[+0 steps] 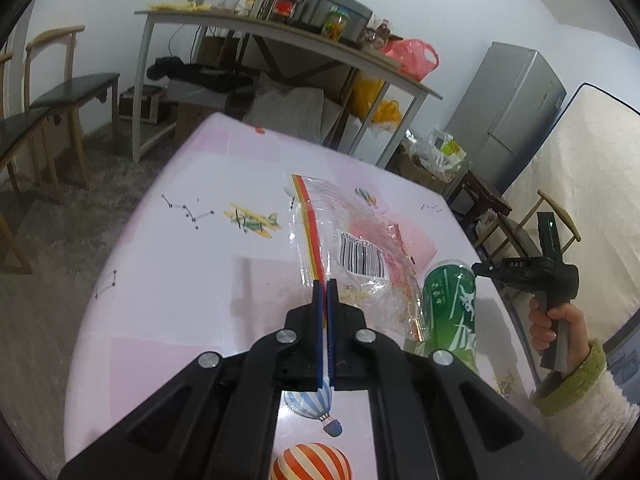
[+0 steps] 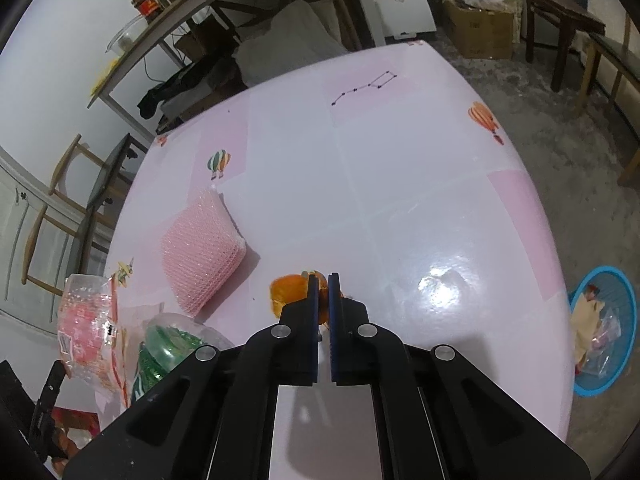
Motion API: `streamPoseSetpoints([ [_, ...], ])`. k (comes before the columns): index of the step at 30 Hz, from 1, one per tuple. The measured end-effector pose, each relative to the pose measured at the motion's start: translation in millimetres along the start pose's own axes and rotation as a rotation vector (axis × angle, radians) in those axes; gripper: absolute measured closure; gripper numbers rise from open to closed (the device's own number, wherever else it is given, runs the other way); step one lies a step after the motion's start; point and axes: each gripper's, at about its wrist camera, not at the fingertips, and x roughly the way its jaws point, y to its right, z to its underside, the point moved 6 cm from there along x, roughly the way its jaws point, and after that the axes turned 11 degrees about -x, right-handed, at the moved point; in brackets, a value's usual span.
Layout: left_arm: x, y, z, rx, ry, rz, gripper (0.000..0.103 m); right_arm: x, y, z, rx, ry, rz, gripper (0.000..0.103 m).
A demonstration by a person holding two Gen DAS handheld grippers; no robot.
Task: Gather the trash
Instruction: 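Grasp the barcode zip bag with the left tool while the right tool grasps the orange peel, then carry the zip bag and orange peel over the blue wastebasket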
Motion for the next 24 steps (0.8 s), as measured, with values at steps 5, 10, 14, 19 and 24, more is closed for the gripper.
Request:
streamPoseSetpoints([
  [5, -13.0, 4.0, -3.1, 0.02, 0.033, 0.01, 0.102, -9.2, -2.2, -2.9, -0.004, 0.019, -0.004, 0.1],
  [10, -26.9, 12.2, -8.5, 0.049, 0.081, 0.012, 0.102, -20.8, -8.5, -6.2, -0.009, 0.048, -0.021, 0.1],
  [14, -36.2, 19.6, -9.6, 0.074, 0.11, 0.008, 0.102, -33.4, -13.6, -8.6, -0.027, 0.073, -0.023, 0.1],
  [19, -42.1, 33.3, -7.9, 0.119, 0.131, -0.006, 0.102, -49.2, -14.7, -7.5, -0.031, 0.101, -0.027, 0.1],
  [24, -41.0, 51.3, -6.5, 0.153, 0.137, -0.002, 0.102, -66.9, -14.6, -1.6, -0.052, 0.124, -0.023, 0.1],
])
